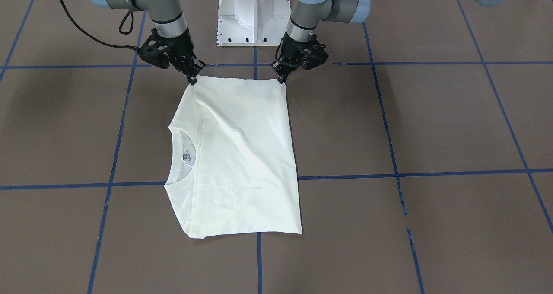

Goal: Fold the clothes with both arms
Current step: 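Move the left gripper to the shirt's near corner beside the right gripper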

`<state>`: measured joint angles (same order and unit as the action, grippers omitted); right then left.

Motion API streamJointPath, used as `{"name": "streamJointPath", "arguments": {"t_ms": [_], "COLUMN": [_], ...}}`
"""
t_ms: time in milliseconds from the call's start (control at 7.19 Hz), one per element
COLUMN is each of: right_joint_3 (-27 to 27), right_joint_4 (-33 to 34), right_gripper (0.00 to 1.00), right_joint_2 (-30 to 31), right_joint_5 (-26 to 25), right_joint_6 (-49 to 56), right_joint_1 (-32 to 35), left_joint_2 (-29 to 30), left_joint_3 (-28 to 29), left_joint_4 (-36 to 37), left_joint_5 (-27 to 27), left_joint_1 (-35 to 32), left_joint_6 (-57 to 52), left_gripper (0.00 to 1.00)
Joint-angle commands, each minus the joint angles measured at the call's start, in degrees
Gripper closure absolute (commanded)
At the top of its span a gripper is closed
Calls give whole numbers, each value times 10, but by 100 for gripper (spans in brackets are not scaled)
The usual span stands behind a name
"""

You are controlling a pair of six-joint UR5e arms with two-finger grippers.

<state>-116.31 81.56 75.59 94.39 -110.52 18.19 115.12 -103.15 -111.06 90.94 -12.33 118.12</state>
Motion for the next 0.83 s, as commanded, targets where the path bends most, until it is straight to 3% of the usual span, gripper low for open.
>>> {"name": "streamJointPath", "arguments": {"t_ms": [0,278,557,696], "right_joint_3": [-2,-4,-33,-47], "right_joint_4": [0,0,1,1], "right_gripper": [100,100,100,100], "right_joint_2": [0,-3,4,5], "right_joint_5": [0,0,0,11], "right_joint_6": [0,0,-4,-30], "right_joint_1": [0,0,-2,-8], "left_joint_2": [0,-5,-86,-95], "left_joint_3": [-1,-40,-149,-188], "left_joint_4": [0,2,2,2], "left_joint_5": [1,6,22,23], "left_joint_1": [0,-8,-9,-9], "left_joint_6": [-3,-10,-13,-10], "left_gripper": [100,100,100,100]}}
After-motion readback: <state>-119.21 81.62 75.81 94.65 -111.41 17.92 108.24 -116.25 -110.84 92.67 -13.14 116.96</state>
